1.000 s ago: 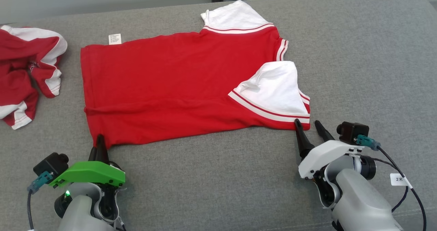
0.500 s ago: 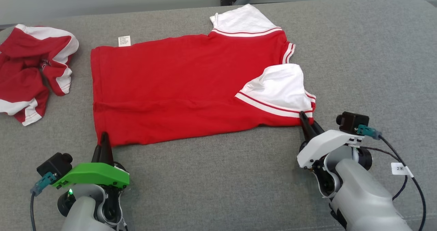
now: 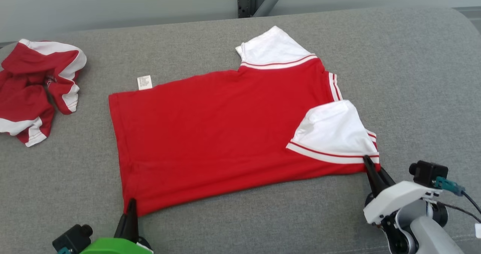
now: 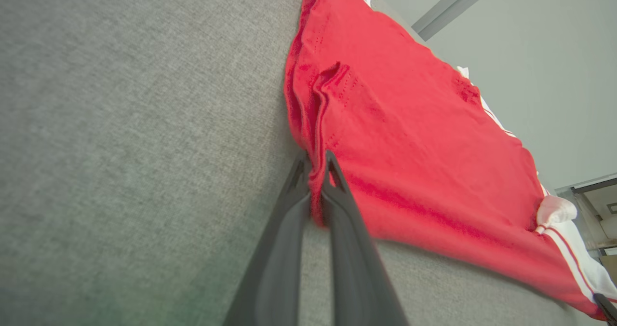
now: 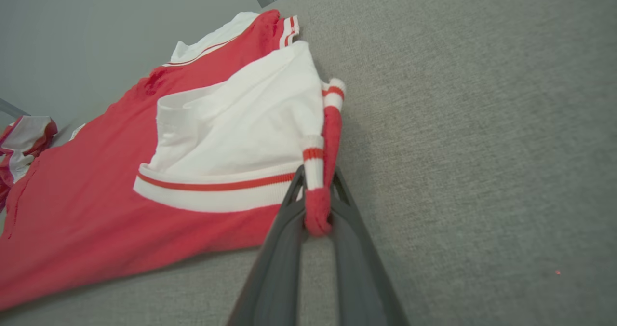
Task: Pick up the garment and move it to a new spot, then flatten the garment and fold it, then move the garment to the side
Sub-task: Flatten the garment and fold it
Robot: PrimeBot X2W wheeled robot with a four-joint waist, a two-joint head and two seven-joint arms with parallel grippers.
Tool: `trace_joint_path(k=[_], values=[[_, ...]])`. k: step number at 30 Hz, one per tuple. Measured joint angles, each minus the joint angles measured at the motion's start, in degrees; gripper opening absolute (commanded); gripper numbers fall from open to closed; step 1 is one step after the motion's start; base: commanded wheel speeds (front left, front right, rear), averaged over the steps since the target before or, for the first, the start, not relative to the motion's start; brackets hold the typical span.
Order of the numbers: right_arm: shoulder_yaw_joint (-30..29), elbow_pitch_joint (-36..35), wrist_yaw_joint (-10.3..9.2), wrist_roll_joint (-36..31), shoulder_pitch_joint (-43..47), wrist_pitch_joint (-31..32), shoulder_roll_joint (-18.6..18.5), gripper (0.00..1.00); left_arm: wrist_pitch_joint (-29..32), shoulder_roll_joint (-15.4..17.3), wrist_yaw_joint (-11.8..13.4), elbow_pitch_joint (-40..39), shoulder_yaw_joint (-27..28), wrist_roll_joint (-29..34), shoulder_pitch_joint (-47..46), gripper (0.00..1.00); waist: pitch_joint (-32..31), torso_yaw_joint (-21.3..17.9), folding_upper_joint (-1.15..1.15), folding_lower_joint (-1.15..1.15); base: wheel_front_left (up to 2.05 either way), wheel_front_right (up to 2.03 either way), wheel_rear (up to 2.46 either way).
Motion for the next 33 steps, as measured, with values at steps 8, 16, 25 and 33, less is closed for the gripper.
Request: trace_joint_path(k=[8,16,25,33], values=[[-6.8,-10.3,0.01,-4.3,11.6,7.0,3.6,0.0,3.2,0.4,3.3,-5.8,-0.2,-0.6,8.0,0.0,-1.9,-0.3,0.0,0.0,0.0,0.0,0.0],[-10.0,-14.6,0.01,-7.6,16.3,10.5,7.0,1.0,2.4,0.6,5.4,-6.5,-0.3,0.1,9.5,1.0,-3.2,-1.3,0.0,0.0,0.0,0.0,0.0],[-12.6,-20.7,-0.02,-11.0,17.7,12.2,7.8,1.0,0.9,4.7,5.6,-7.6,2.1,1.2,7.9,1.0,-3.2,-2.8,0.0,0.0,0.0,0.0,0.0],[-12.5,-26.4,-0.02,-17.3,14.6,13.9,7.4,1.0,5.1,9.5,7.1,-8.1,1.1,4.4,-3.2,1.0,-1.1,-4.1,0.0,0.0,0.0,0.0,0.0]])
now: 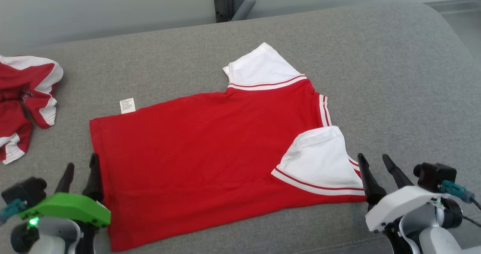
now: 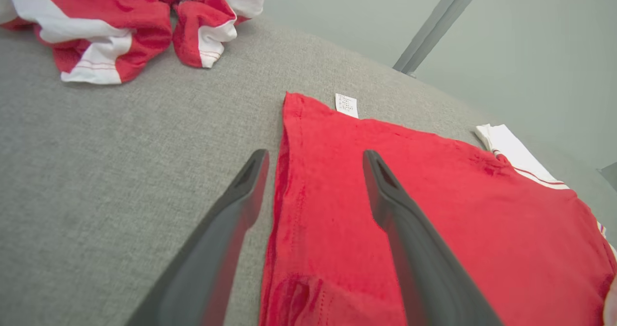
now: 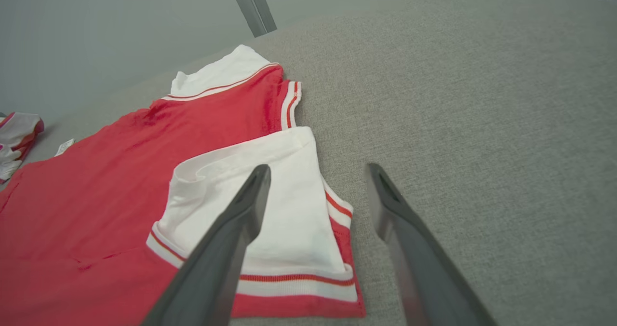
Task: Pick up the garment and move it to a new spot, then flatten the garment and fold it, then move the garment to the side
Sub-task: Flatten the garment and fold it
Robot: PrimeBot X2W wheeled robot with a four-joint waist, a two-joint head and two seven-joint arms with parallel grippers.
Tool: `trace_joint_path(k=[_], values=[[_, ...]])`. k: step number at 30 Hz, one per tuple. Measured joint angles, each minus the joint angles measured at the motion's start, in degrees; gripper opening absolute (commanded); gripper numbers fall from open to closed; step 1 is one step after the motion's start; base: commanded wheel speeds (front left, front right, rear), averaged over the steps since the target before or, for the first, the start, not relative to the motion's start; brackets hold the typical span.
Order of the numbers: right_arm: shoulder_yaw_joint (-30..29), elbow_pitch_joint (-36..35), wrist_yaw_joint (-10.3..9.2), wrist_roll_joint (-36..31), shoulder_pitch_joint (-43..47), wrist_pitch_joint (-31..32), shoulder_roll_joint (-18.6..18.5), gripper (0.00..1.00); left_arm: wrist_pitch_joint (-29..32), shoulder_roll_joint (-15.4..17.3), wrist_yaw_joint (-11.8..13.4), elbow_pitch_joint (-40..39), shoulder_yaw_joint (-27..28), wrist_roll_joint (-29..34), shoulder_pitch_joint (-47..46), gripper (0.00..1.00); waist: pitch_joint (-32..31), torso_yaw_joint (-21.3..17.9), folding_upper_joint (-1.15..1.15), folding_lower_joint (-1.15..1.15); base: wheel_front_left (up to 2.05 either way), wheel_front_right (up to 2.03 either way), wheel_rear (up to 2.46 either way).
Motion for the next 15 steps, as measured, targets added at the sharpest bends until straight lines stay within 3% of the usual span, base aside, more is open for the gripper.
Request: trace_joint_path(k=[5,15], values=[[3.3,-2.5,0.0,-1.1,-5.1,1.3,-1.7,1.0,5.5,5.0,0.9,3.7,-1.9,3.6,-9.6,1.0,3.3,-1.1,0.0,0.0,0.0,0.0,0.0],[11.3,-2.8,0.0,0.0,-13.6,2.2,-4.8,1.0,10.9,8.2,1.2,12.5,-5.4,8.0,-22.4,1.0,9.7,-2.7,0.0,0.0,0.0,0.0,0.0]])
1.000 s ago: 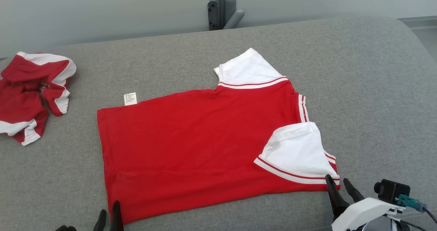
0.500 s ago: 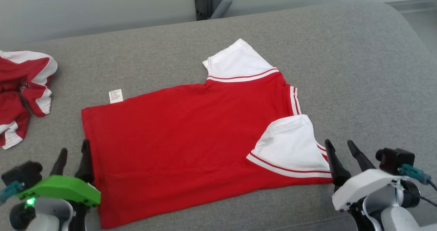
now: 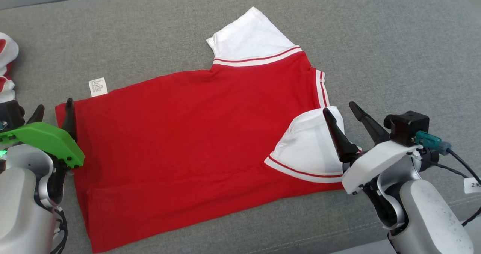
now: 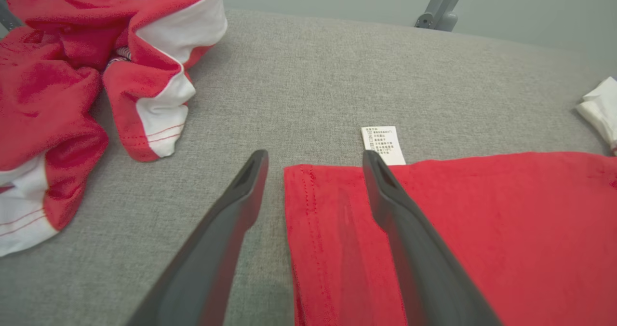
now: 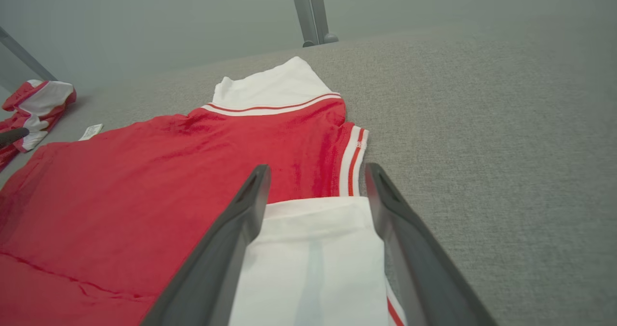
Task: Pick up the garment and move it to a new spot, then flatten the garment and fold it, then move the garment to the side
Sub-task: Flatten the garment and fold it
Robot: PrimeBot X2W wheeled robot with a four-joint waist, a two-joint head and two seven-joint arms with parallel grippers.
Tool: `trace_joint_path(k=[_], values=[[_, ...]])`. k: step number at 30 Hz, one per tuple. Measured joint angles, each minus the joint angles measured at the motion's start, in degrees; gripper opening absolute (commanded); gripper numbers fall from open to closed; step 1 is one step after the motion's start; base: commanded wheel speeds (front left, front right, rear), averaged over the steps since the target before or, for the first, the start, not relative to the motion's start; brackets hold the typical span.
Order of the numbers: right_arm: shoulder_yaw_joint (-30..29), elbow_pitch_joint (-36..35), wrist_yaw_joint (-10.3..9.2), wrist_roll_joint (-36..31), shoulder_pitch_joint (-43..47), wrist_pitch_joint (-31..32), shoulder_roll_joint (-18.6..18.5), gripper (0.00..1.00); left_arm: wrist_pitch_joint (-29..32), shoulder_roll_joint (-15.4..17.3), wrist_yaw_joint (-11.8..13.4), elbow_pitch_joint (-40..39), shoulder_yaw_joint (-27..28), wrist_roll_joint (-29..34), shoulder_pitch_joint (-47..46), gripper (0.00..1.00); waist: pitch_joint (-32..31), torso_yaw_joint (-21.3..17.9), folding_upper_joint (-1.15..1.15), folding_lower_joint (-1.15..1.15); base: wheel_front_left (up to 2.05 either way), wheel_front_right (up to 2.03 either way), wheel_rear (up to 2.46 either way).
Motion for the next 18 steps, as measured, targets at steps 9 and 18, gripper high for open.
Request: trace_joint_path(k=[9,18], values=[[4.1,1.1,0.0,0.9,-4.3,-0.1,-2.1,1.0,1.9,0.6,0.1,6.2,-1.0,0.5,-4.3,1.0,2.7,-0.6,0.0,0.0,0.0,0.0,0.0],[6.9,1.4,0.0,1.7,-7.9,0.0,-4.2,1.0,2.9,0.7,-0.4,9.6,-2.0,0.5,-6.1,0.77,3.1,-0.6,0.0,0.0,0.0,0.0,0.0]])
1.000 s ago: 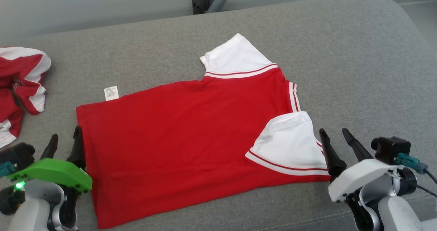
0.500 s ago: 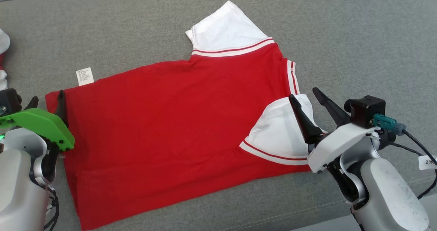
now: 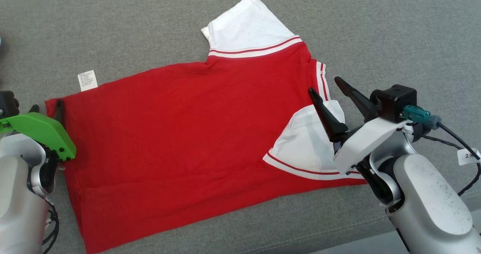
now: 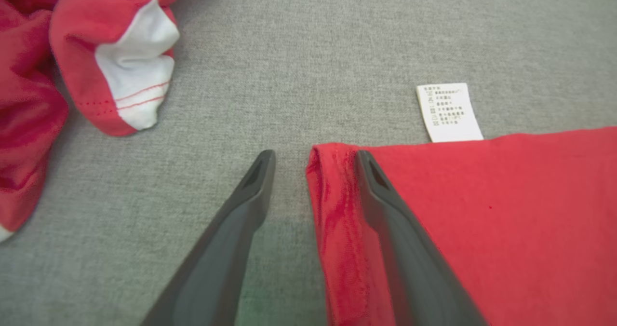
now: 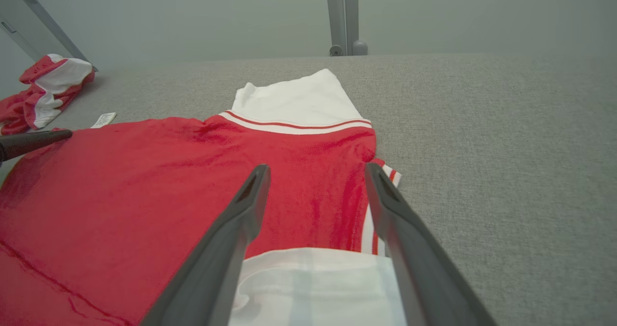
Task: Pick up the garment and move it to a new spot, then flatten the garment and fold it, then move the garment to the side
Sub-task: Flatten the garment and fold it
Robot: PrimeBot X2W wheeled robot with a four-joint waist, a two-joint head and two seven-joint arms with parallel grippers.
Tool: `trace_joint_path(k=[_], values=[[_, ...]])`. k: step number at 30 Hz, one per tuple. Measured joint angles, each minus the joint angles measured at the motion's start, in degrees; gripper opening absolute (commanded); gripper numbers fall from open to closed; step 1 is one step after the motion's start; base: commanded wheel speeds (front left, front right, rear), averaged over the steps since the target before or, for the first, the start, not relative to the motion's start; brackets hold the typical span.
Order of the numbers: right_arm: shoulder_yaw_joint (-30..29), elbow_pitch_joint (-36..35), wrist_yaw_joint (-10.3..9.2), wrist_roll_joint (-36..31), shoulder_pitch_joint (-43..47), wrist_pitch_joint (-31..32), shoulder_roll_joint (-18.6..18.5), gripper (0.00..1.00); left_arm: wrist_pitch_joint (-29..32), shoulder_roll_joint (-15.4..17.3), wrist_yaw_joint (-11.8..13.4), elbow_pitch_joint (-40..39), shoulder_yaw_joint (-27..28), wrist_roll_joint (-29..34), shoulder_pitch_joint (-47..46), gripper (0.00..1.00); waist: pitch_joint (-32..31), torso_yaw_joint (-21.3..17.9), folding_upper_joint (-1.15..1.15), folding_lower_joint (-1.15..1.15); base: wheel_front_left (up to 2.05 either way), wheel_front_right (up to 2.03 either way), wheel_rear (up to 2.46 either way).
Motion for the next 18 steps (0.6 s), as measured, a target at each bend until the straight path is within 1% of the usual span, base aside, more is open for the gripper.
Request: trace_joint_path(k=[2,3,4,5,7,8,9,10,15,18], values=[[0.4,-0.1,0.0,0.3,-0.9,0.2,-0.2,1.0,0.0,0.0,-0.2,0.4,-0.2,0.0,-0.4,0.68,0.2,0.0,0.0,0.0,0.0,0.0,0.0],[0.5,-0.1,0.0,0.3,-1.5,0.4,-0.5,1.0,-0.2,0.0,-0.2,0.5,-0.4,0.0,-0.6,0.68,0.3,0.0,0.0,0.0,0.0,0.0,0.0],[0.8,-0.1,0.0,0.3,-2.1,0.6,-0.7,1.0,-0.3,0.0,-0.4,0.7,-0.5,0.1,-0.8,0.61,0.3,0.0,0.0,0.0,0.0,0.0,0.0],[1.0,0.0,0.0,0.3,-2.7,0.8,-1.0,1.0,-0.3,-0.1,-0.6,0.9,-0.7,0.1,-1.1,0.49,0.4,0.0,0.0,0.0,0.0,0.0,0.0],[1.3,0.3,0.0,0.3,-4.3,1.5,-1.3,1.0,-0.3,-0.2,-0.7,1.3,-1.1,0.1,-1.6,0.36,0.6,0.1,0.0,0.0,0.0,0.0,0.0],[1.3,0.6,0.0,0.3,-5.2,1.6,-1.4,1.0,-0.6,-0.4,-1.1,1.4,-1.3,0.1,-1.8,0.27,0.7,0.3,0.0,0.0,0.0,0.0,0.0],[1.2,1.0,0.0,0.2,-6.3,2.0,-1.5,1.0,-1.1,-0.6,-1.2,1.4,-1.5,0.3,-2.0,0.06,0.8,0.4,0.0,0.0,0.0,0.0,0.0],[1.1,1.6,0.0,0.1,-7.4,2.4,-1.6,1.0,-1.6,-0.9,-1.3,1.4,-1.5,0.3,-2.3,0.0,0.9,0.6,0.0,0.0,0.0,0.0,0.0],[0.4,6.2,0.0,-1.5,-14.2,4.3,-1.9,1.0,-4.7,-2.9,-2.2,1.2,-1.7,0.0,-2.7,0.0,1.3,2.3,0.0,0.0,0.0,0.0,0.0],[0.3,10.5,0.0,-2.4,-18.5,5.5,-2.2,1.0,-8.2,-4.4,-2.6,-0.3,-1.8,0.0,-2.7,0.0,1.7,3.8,0.0,0.0,0.0,0.0,0.0]])
